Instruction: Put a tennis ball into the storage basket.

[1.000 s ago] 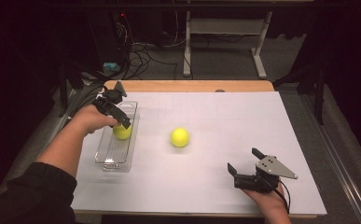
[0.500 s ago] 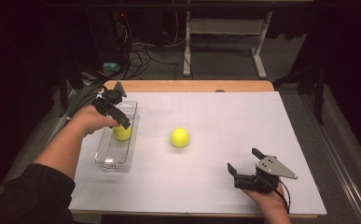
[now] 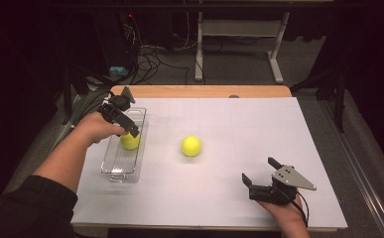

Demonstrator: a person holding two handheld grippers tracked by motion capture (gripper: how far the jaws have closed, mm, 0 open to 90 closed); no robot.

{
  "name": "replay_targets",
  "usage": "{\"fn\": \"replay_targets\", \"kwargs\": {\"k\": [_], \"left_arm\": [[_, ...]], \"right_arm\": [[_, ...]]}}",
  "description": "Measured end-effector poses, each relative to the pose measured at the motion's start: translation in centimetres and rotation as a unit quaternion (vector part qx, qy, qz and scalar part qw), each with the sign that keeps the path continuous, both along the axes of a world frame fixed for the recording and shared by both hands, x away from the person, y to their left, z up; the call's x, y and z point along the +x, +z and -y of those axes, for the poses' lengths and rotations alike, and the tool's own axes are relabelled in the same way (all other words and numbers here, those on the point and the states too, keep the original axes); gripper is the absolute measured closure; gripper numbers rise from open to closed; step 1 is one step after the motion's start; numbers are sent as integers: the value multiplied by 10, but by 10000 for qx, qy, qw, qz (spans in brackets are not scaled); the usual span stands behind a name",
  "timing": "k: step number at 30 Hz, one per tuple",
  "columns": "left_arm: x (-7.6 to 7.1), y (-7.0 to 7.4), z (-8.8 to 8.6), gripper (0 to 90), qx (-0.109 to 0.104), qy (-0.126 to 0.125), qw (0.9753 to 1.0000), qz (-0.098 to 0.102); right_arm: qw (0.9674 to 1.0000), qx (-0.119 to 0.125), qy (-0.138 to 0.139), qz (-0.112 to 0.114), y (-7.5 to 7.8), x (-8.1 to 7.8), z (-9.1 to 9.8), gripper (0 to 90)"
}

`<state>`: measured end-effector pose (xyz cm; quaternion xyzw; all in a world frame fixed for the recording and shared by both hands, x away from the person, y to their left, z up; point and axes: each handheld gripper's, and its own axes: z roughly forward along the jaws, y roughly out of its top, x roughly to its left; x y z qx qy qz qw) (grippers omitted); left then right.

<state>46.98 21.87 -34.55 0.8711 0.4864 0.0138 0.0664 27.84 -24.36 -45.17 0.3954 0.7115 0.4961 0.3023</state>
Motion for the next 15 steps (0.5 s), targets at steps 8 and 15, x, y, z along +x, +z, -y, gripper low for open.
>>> {"fn": "replay_targets", "kwargs": {"k": [8,15], "left_arm": [[-5,0,10,5,-32,-90,10000,21],[-8,-1,23,5,-110,-223,9997,36]], "right_arm": [[10000,-20,13,3,0,0,0,0],[10000,-24,10,-15,0,0,0,0]]}}
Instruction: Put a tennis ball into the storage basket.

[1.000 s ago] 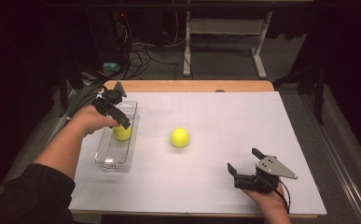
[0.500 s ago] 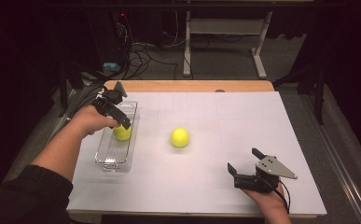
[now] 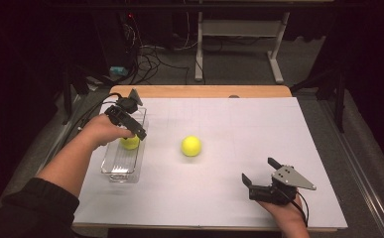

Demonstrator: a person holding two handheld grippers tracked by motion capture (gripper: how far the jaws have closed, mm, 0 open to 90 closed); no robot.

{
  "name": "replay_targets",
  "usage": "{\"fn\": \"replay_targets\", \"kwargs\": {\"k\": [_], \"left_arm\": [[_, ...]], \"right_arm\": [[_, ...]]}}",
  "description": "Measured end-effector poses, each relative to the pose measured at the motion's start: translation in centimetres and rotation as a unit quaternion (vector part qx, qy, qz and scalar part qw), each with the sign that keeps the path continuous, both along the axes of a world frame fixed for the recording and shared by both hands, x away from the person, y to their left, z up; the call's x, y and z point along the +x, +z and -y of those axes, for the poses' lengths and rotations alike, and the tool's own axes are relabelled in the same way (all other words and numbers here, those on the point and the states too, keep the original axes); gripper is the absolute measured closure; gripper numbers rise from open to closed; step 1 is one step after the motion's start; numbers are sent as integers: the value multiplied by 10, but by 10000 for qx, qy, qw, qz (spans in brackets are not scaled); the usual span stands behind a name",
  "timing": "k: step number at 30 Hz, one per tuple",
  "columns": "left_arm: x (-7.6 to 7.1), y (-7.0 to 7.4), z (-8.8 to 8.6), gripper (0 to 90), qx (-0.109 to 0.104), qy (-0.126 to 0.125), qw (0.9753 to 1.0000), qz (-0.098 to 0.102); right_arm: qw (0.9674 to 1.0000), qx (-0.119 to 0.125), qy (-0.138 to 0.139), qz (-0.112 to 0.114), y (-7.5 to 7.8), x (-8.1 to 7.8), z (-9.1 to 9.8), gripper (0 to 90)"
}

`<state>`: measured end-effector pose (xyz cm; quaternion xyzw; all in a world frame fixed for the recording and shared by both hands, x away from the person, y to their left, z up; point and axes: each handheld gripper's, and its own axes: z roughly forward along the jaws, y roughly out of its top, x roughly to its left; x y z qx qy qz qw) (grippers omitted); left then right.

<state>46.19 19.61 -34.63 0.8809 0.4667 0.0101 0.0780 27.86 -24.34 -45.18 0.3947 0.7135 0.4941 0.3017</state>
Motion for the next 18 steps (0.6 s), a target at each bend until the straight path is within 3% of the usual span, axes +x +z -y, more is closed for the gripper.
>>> {"fn": "replay_targets", "kwargs": {"k": [18], "left_arm": [[-10,1,30,6,-88,-323,9994,70]], "right_arm": [[10000,-57,47,-22,0,0,-1,0]]}}
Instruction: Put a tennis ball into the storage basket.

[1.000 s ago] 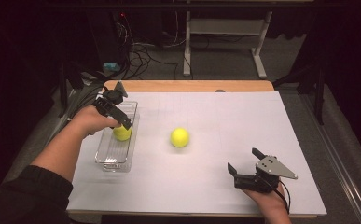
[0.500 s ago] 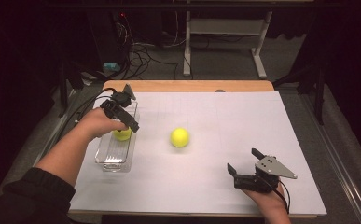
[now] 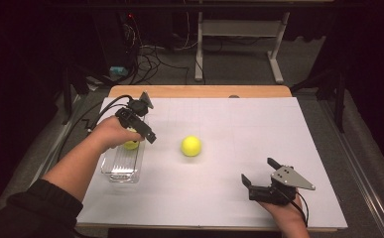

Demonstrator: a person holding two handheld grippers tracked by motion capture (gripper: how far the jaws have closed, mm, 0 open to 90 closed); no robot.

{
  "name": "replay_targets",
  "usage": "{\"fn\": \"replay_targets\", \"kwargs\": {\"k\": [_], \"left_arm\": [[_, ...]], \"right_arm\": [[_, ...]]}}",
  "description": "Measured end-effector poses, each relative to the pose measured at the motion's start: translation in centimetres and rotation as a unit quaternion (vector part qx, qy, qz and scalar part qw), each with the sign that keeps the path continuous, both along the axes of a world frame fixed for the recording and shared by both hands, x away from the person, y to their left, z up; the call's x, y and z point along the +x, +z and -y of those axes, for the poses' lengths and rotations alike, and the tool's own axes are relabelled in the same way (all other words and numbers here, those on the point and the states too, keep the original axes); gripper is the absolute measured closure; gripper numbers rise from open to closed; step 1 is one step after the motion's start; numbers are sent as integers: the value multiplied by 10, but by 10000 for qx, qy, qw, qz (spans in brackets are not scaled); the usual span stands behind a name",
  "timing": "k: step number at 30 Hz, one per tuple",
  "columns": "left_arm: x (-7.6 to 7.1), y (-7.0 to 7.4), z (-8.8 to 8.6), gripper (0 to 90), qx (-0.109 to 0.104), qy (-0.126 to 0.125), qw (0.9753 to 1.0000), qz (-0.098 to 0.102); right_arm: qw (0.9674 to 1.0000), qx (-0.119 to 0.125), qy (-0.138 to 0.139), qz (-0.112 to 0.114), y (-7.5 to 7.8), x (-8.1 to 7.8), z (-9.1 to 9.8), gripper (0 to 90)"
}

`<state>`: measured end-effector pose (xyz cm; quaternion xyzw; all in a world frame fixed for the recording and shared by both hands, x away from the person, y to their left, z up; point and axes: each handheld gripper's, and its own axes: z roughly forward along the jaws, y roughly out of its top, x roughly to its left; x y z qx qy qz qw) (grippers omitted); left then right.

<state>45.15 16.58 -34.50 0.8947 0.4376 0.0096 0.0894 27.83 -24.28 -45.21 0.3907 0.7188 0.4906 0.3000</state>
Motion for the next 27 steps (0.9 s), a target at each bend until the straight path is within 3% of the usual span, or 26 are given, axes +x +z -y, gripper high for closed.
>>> {"fn": "replay_targets", "kwargs": {"k": [27], "left_arm": [[-14,4,55,7,-168,-528,9985,23]], "right_arm": [[10000,17,42,22,0,0,0,0]]}}
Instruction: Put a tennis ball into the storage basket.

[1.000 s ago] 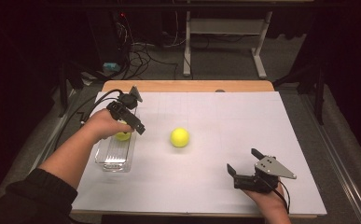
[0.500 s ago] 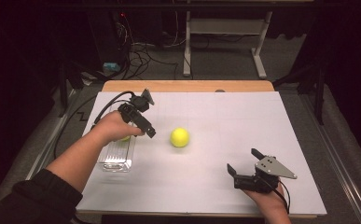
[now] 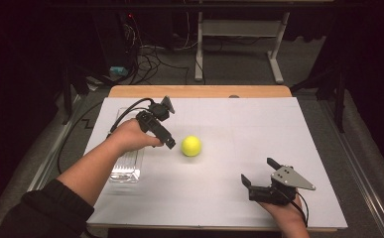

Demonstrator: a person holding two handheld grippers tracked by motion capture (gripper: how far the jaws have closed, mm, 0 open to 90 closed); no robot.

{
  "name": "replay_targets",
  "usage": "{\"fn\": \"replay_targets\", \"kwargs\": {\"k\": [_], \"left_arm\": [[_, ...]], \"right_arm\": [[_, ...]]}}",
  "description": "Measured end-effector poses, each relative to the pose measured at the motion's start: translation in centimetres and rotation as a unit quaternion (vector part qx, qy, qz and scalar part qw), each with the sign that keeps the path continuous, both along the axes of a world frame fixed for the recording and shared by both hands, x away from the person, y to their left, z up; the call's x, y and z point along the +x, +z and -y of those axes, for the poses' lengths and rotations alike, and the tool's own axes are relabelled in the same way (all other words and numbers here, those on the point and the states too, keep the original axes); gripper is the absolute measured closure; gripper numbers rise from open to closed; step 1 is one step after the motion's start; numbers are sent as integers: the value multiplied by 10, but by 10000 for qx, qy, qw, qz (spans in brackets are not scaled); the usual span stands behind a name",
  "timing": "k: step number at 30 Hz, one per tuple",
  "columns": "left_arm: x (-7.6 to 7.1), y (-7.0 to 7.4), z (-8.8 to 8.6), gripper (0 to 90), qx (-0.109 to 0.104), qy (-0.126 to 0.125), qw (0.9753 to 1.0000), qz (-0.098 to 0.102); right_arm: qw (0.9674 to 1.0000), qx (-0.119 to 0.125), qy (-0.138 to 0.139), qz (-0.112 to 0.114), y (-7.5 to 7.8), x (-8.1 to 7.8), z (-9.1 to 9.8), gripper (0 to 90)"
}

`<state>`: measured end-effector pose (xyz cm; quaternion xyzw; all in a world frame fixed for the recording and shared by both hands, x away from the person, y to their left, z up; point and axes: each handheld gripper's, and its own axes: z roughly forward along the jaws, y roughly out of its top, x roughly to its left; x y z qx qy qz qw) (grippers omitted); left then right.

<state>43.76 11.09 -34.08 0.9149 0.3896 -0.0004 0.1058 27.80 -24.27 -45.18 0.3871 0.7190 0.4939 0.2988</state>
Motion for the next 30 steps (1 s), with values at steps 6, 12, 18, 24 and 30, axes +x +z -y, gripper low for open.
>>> {"fn": "replay_targets", "kwargs": {"k": [6,12,18,24,30], "left_arm": [[-3,-1,13,7,-17,-115,9999,-13],[-4,-1,24,7,-19,-199,9998,-41],[-6,-1,34,7,-33,-287,9996,-32],[-7,0,43,7,-60,-371,9993,-27],[-7,0,50,7,-87,-408,9991,5]], "right_arm": [[10000,11,-1,1,0,0,0,0],[10000,5,7,17,0,0,0,0],[10000,14,6,18,0,0,0,0],[10000,19,4,25,1,-1,0,0],[10000,15,4,16,1,0,0,0]]}}
